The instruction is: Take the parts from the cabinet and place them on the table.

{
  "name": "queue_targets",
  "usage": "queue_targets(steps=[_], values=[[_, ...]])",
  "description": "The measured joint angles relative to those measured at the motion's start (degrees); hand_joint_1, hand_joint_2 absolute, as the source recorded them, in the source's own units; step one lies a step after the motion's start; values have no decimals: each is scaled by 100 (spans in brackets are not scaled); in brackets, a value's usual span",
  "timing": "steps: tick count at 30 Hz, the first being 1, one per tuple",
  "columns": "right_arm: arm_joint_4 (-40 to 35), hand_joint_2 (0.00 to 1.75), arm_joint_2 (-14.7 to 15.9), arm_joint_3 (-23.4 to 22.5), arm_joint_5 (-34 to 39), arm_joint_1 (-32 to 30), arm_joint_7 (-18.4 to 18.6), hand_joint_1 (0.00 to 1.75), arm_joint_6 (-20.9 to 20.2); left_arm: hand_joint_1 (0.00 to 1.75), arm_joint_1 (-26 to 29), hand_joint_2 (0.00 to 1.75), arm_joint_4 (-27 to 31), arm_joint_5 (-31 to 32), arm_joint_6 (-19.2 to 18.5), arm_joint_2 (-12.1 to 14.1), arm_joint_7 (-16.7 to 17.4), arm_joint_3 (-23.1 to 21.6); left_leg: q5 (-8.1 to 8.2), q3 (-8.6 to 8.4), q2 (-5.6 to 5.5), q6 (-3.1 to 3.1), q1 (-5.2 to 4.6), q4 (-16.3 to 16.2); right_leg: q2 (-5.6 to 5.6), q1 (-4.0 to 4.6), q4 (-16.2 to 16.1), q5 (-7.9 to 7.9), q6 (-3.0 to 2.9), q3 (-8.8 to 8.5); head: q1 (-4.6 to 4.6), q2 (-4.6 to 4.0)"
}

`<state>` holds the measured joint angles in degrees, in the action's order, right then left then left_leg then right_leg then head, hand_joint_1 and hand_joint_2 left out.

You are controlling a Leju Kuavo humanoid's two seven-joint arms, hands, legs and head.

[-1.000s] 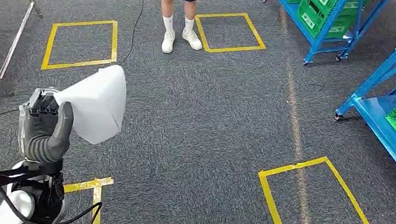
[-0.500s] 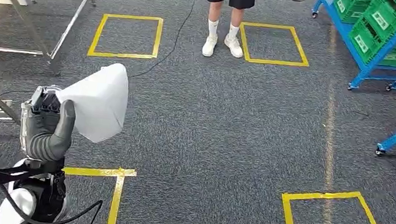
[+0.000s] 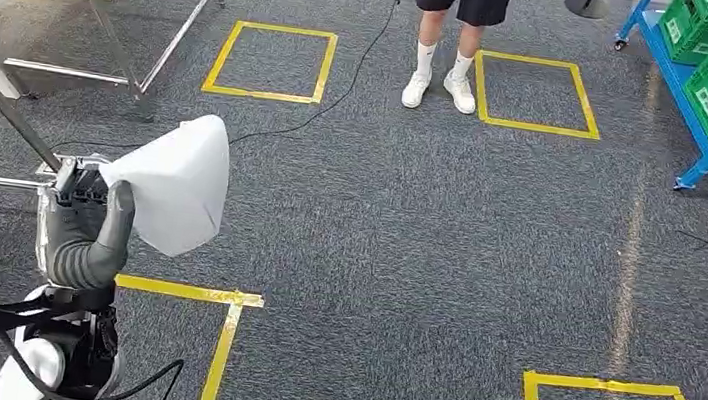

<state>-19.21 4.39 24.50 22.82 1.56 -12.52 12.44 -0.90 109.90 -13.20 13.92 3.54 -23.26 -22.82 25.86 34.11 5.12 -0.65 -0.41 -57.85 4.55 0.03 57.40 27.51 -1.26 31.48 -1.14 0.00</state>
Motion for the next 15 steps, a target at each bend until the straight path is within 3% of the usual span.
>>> queue_targets(steps=[1,4,5,6,7,8,10,11,12,14,15], values=[[0,0,-4,0,13,-2,-4,0,0,175,-2,175,0,0,11,0,0,-4,-20,-4,-15,-9,-12,12,41,52,0,14,23,14,13,0],[0,0,-9,0,28,-4,-9,0,0,175,-8,175,7,2,13,7,0,-11,-41,46,-239,-55,-51,35,235,24,-24,25,86,-21,0,0],[-9,0,-9,0,31,-1,-11,0,0,175,-6,175,20,2,15,7,0,-11,-112,-74,-330,-107,31,147,243,34,-4,74,115,20,2,0],[-11,0,-4,0,31,3,-11,0,2,175,-8,175,26,7,15,4,-2,-20,-132,-94,-380,-123,17,195,-17,11,141,154,120,42,22,0],[-11,0,-4,0,31,1,-18,0,2,175,-45,175,28,9,15,4,2,-22,-162,-100,-436,-164,31,199,-248,-12,478,319,92,189,24,0],[-9,0,-4,0,31,-7,-17,0,2,175,-52,175,26,9,17,0,2,-33,-168,-90,-521,-175,43,199,-394,-28,1021,540,71,453,44,0],[-7,0,9,0,33,-45,-17,0,2,175,-40,175,26,9,15,0,2,-59,-168,-83,-698,-175,45,195,-449,-62,1894,801,108,904,46,0],[-4,0,9,0,33,-53,-17,0,2,175,-36,175,26,9,15,0,4,-63,-168,-89,-782,-173,51,192,-450,-90,1953,775,159,963,48,0],[-4,0,11,0,33,-50,-17,0,2,175,-35,175,24,9,15,0,4,-63,-165,-98,-871,-164,60,190,-450,-119,1691,623,241,865,46,0],[-7,0,16,0,33,-33,-17,0,2,175,-37,175,26,9,15,0,4,-70,-142,-109,-1027,-116,88,152,-530,-192,674,162,395,414,46,0],[-4,0,15,0,33,-36,-17,0,2,175,-36,175,26,9,15,0,4,-72,-116,-84,-1087,-74,94,116,-747,-243,208,-14,441,211,52,0]])
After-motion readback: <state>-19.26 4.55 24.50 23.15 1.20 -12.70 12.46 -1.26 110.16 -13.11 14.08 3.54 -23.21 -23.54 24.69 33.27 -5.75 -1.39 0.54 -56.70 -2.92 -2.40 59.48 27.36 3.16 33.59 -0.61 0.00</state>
